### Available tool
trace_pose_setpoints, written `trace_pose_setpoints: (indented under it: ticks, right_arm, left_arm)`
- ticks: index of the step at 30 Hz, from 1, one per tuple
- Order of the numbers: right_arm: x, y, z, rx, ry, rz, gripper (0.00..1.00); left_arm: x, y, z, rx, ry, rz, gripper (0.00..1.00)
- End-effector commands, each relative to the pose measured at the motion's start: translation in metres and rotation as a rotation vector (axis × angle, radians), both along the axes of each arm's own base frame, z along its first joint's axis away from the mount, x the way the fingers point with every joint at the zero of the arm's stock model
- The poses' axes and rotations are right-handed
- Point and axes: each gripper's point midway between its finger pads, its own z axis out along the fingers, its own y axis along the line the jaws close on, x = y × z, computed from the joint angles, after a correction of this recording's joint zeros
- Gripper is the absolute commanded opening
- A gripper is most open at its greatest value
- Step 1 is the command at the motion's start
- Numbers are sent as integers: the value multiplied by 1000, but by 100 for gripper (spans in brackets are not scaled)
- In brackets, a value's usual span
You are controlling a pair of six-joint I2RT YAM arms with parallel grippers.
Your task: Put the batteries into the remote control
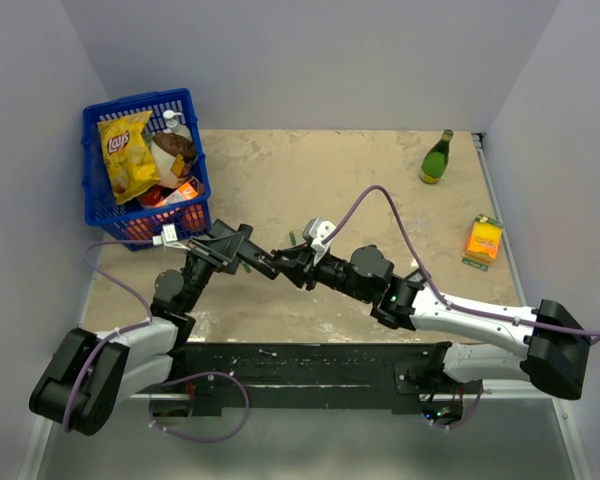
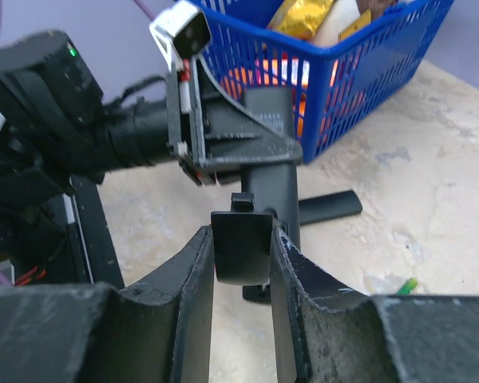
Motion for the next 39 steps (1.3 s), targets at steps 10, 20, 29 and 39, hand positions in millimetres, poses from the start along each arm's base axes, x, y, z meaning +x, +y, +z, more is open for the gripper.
trace_pose_setpoints:
  ticks: [10,20,29,39]
  right_arm:
    - [12,0,2,16,-65,-71,0]
    - [12,5,-20,-63,-34,-70,0]
    - [22,5,-38,-127,-5,-119,0]
    - [23,7,-41,-106,5,-124,0]
  left_arm:
    - [-57,11,-70,-59,170,-51,0]
    - [-62,9,-60,-119,160,-72,0]
    - [-64,9,-53,-149,144,-80,0]
    - [-66,8,-46,-168,127,-90,0]
